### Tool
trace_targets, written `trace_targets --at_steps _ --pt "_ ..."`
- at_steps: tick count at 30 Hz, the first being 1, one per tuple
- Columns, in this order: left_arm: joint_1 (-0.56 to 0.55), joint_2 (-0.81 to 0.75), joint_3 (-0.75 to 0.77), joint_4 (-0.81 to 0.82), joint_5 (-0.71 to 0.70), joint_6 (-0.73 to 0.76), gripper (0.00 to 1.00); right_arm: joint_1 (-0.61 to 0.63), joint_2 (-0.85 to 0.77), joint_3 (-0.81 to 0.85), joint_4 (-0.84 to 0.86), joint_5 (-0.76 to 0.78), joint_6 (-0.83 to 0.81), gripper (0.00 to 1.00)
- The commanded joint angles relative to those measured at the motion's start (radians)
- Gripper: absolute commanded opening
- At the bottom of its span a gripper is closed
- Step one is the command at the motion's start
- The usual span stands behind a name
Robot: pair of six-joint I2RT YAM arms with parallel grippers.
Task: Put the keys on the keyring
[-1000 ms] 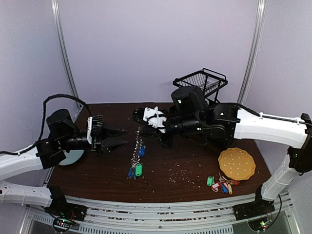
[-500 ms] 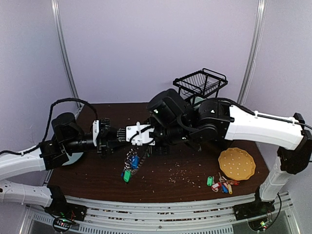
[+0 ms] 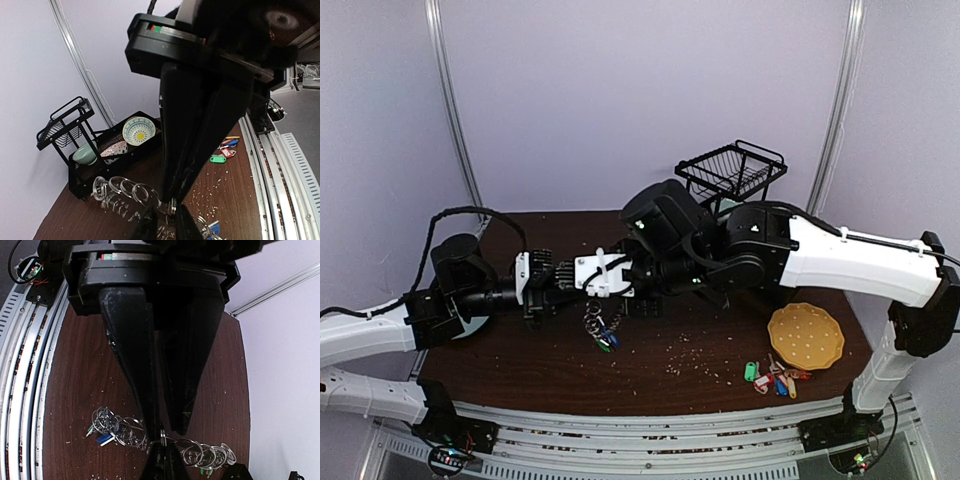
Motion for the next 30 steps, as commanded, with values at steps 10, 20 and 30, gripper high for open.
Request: trace_targets --at_steps 10,20,30 --pt "-0.017 -0.021 -0.008 0.032 -0.06 0.038 0.0 0.008 -0.016 0.01 0.077 -0.053 0.016 0.0" --pt "-0.014 -0.153 -0.151 0.353 0.1 -0.102 0.0 -0.1 -0.265 -0.44 0.559 -0.462 0.137 0.21" --pt "-0.01 -0.15 -0.2 0.54 0.213 -0.208 0.0 -0.098 -0.229 -0.672 1.178 -0.667 0.502 0.08"
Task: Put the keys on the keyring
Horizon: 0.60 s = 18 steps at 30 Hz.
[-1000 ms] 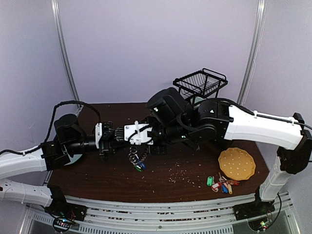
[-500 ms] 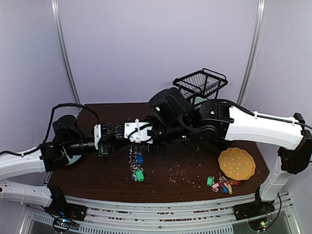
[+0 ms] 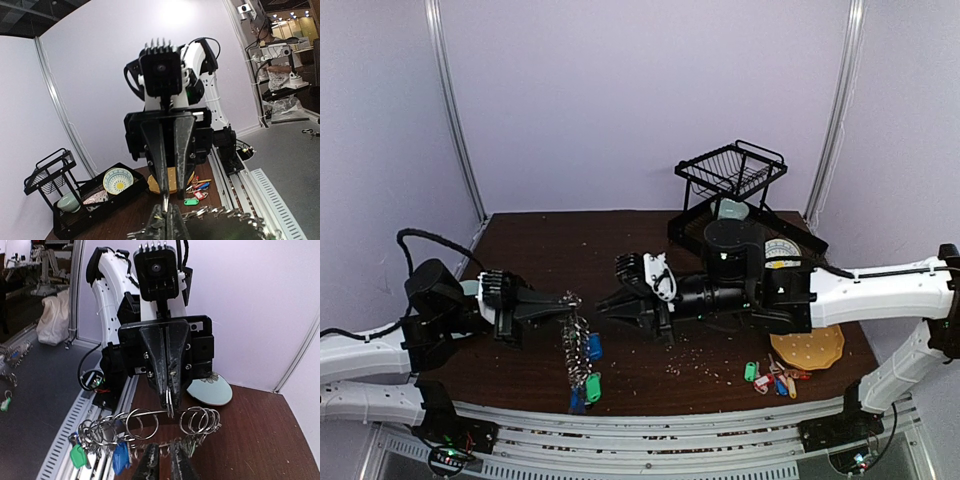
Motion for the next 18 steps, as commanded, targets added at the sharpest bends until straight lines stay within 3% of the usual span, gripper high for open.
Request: trace_targets --at_steps 1,4,14,18 --pt "0.003 -0.022 -0.019 0.195 0.051 -0.054 0.0 0.003 0.038 -0.03 0.335 -0.099 0.194 0.07" --pt "0.003 -0.014 -0.009 0.186 0.065 -0.048 0.0 0.005 0.065 -0.015 0.36 -0.083 0.237 0.07" --pt "0.003 -0.023 -0.006 0.167 0.051 -0.038 0.0 0.008 0.12 0.015 0.345 -0.146 0.225 0.22" --pt "0.003 -0.025 -0.006 0.162 0.044 -0.034 0.0 0.016 0.131 0.028 0.32 -0.139 0.203 0.19"
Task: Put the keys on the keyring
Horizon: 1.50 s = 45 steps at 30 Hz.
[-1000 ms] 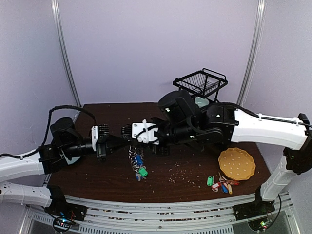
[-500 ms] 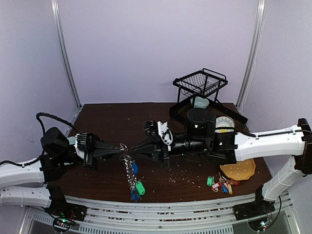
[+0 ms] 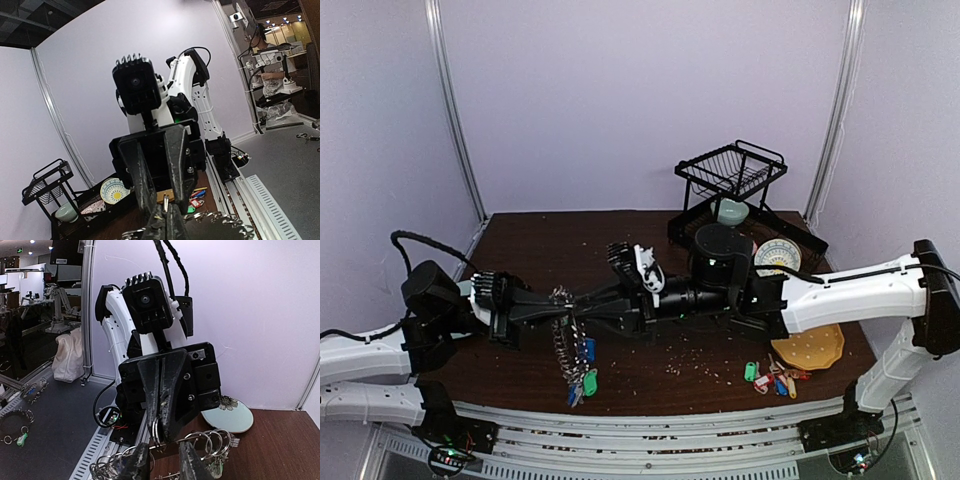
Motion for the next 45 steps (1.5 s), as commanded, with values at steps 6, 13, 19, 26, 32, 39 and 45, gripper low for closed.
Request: trace_targets --at_steps 6,13,19,26,32,39,45 --pt "0.003 -0.018 0.019 0.066 -0.01 0.001 0.0 0.017 0.01 0.048 0.003 -0.022 -0.021 0.0" --pt "0.003 -0.017 0.049 -0.037 -0.111 0.042 0.01 0.018 -0.054 0.122 -0.352 0.094 -0.205 0.0" --pt "0.002 0.043 0.149 -0.278 -0.244 0.155 0.2 0.018 -0.038 0.391 -0.892 0.289 -0.327 0.0" --pt "0.0 0.08 0.152 -0.272 -0.229 0.144 0.26 0.03 0.019 0.562 -1.124 0.407 -0.346 0.0" --pt "0.0 0.096 0.16 -0.264 -0.203 0.126 0.26 0.057 0.047 0.628 -1.174 0.445 -0.364 0.0" --pt "-0.005 0.116 0.154 -0.249 -0.143 0.11 0.2 0.064 0.059 0.638 -1.146 0.451 -0.359 0.0" --pt "-0.006 0.133 0.162 -0.288 -0.066 0.14 0.3 0.064 0.058 0.636 -1.131 0.476 -0.357 0.0"
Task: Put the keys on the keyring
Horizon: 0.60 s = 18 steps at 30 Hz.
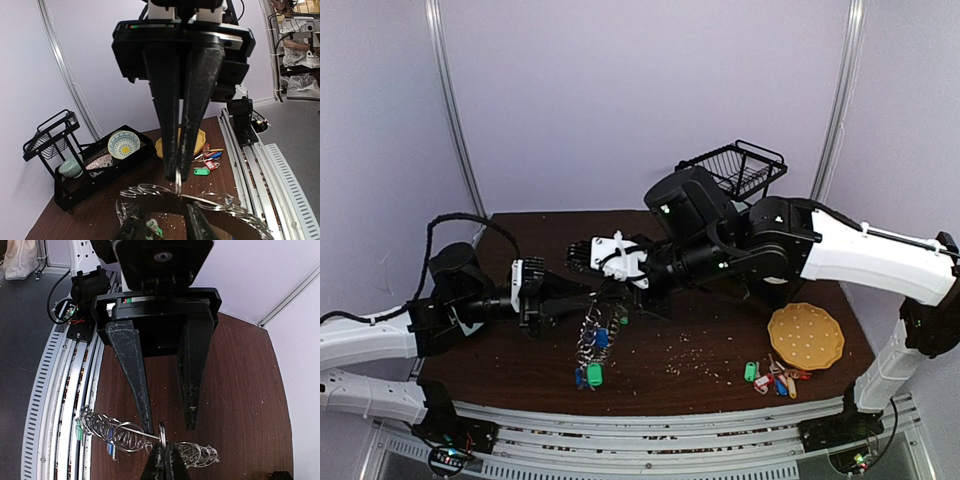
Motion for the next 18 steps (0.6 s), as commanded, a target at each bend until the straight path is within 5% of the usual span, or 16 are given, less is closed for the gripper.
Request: trace_targets --at_steps 1,8,14,18 --pt "-0.007 0.012 0.029 0.007 0.078 0.019 0.3 0.005 0.0 0.033 0.046 0.035 0.001 0.0" --pt "-0.007 0.008 0.022 0.06 0.045 -0.027 0.19 0.007 0.004 0.023 0.053 0.02 0.003 0.0" --pt "-0.007 0.0 0.006 0.107 0.038 -0.055 0.21 0.011 0.015 0.024 0.056 0.015 0.007 0.0" --pt "-0.007 -0.004 0.009 0.086 -0.001 -0.043 0.08 0.012 0.018 0.021 0.067 0.0 0.004 0.0"
